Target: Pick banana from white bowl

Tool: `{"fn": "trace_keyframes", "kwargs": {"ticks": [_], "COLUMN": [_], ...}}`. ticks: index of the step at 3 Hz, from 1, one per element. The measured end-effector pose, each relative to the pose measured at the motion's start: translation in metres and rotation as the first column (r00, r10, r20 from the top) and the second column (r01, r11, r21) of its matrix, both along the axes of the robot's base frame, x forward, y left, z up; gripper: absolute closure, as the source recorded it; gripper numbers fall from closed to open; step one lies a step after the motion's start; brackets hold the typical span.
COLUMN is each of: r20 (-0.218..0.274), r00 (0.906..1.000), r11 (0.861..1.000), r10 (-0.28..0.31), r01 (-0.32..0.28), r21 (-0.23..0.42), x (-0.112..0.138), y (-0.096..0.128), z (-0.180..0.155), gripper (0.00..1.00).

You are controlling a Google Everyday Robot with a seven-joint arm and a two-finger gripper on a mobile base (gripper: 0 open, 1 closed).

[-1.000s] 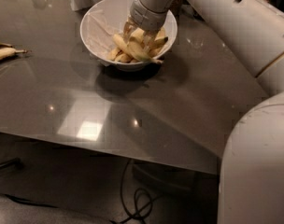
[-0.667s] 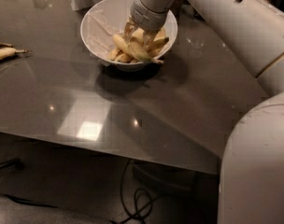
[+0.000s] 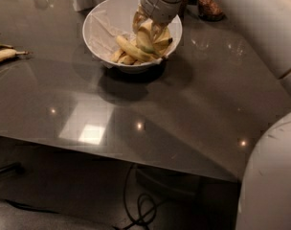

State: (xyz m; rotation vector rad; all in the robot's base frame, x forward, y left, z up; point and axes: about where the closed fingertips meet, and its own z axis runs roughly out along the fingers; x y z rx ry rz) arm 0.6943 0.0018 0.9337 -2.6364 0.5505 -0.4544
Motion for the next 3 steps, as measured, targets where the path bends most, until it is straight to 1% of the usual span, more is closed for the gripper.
{"fn": "trace_keyframes", "kwargs": {"ticks": [1, 2, 3], "r20": [0.03, 0.05, 0.058], "r00": [0.9992, 0.9972, 0.9946], "r11": [1.0, 0.998, 0.996], "r10": [-0.025, -0.056, -0.086], "r01": [0.025, 0.055, 0.085], "r21": [0.01, 0.013, 0.015], "x": [-0.008, -0.022, -0.035], "y": [-0.006, -0.015, -0.024], "z": [0.021, 0.035, 0.042], "gripper": [1.0, 1.0, 1.0]}}
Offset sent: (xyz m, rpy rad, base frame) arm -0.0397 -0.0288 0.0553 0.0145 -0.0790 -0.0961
